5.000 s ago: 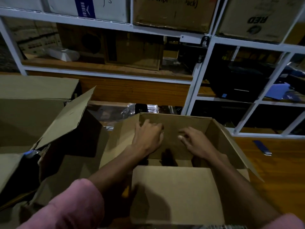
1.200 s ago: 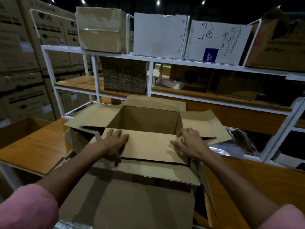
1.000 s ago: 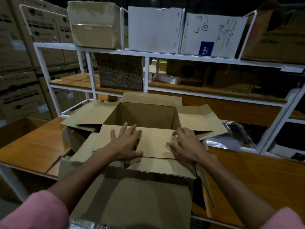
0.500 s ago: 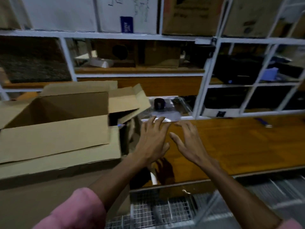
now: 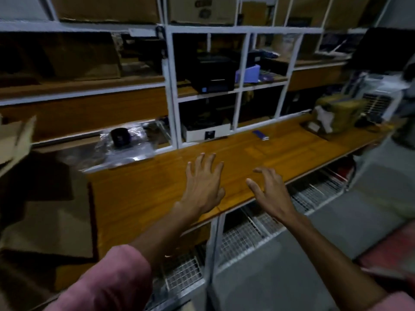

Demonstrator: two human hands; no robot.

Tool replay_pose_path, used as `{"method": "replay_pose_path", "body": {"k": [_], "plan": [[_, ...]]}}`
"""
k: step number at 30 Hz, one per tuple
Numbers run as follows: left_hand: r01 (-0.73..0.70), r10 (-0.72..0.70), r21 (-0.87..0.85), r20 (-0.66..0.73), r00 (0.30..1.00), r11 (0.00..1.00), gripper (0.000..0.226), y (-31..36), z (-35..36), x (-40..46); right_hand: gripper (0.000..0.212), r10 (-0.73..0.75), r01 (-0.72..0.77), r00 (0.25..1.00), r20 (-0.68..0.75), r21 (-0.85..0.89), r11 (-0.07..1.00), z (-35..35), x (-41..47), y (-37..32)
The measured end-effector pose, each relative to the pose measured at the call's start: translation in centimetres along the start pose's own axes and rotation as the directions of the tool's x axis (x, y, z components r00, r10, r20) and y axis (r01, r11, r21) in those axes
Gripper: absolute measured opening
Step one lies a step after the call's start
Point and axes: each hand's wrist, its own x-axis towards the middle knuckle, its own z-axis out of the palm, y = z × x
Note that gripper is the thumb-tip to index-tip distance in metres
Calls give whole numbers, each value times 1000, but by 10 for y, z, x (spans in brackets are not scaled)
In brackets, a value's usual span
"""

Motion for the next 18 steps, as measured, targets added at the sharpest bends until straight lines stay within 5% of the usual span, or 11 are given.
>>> {"method": "replay_pose_path", "body": {"k": [18], "plan": [[-177, 179, -91, 14, 984, 980, 73, 137, 107, 209, 62, 149, -149, 982, -113, 11, 989, -66, 83, 214]]}}
